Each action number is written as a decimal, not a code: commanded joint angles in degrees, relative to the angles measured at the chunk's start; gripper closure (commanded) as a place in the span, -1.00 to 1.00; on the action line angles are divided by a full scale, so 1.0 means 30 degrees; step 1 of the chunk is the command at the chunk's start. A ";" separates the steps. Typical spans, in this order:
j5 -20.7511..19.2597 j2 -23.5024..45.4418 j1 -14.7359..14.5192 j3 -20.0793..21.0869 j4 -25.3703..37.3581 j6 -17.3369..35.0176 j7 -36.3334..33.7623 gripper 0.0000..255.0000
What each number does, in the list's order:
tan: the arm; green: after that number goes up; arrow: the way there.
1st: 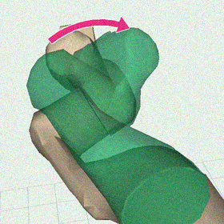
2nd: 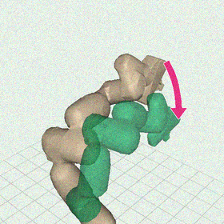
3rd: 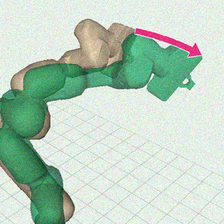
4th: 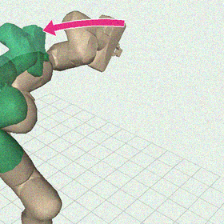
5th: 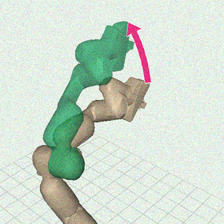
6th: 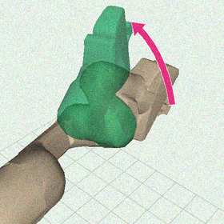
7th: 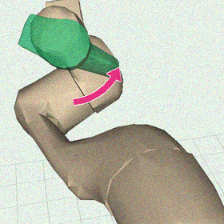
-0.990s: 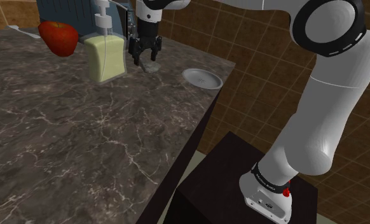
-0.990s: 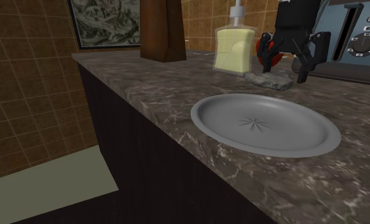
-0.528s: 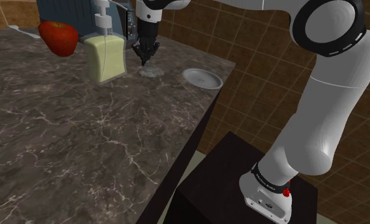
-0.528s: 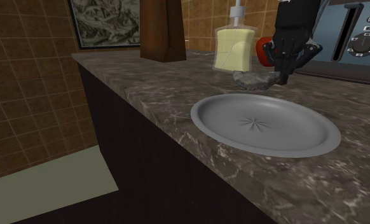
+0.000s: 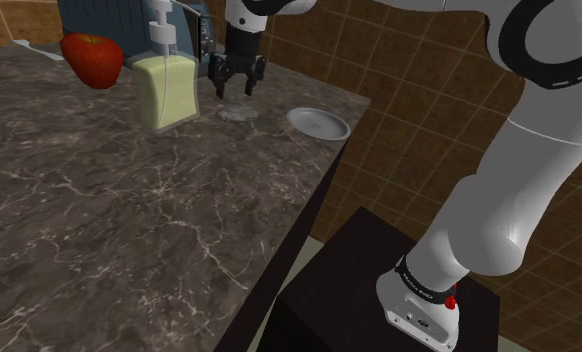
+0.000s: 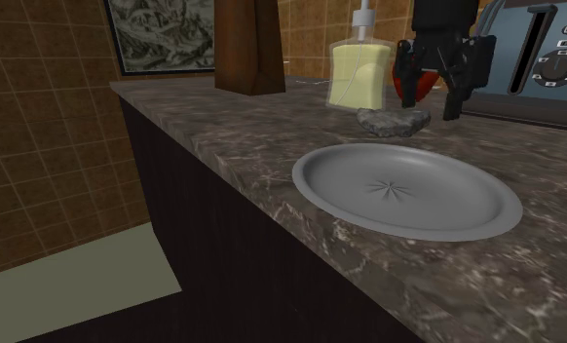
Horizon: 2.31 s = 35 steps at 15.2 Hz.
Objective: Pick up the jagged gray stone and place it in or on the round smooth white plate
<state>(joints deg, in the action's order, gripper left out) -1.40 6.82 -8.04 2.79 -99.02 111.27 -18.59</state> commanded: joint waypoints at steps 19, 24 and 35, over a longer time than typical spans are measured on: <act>-0.1099 -0.3129 -0.0458 0.0278 -0.5164 0.4258 -0.8815 1.00; -0.1099 -0.3127 -0.0457 0.0278 -0.5160 0.4255 -0.8814 1.00; -0.0997 -0.3401 -0.0469 0.0283 -0.3673 0.2501 -0.8661 1.00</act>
<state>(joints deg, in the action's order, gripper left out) -4.43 -3.35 -9.45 3.64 -110.87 119.64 -44.66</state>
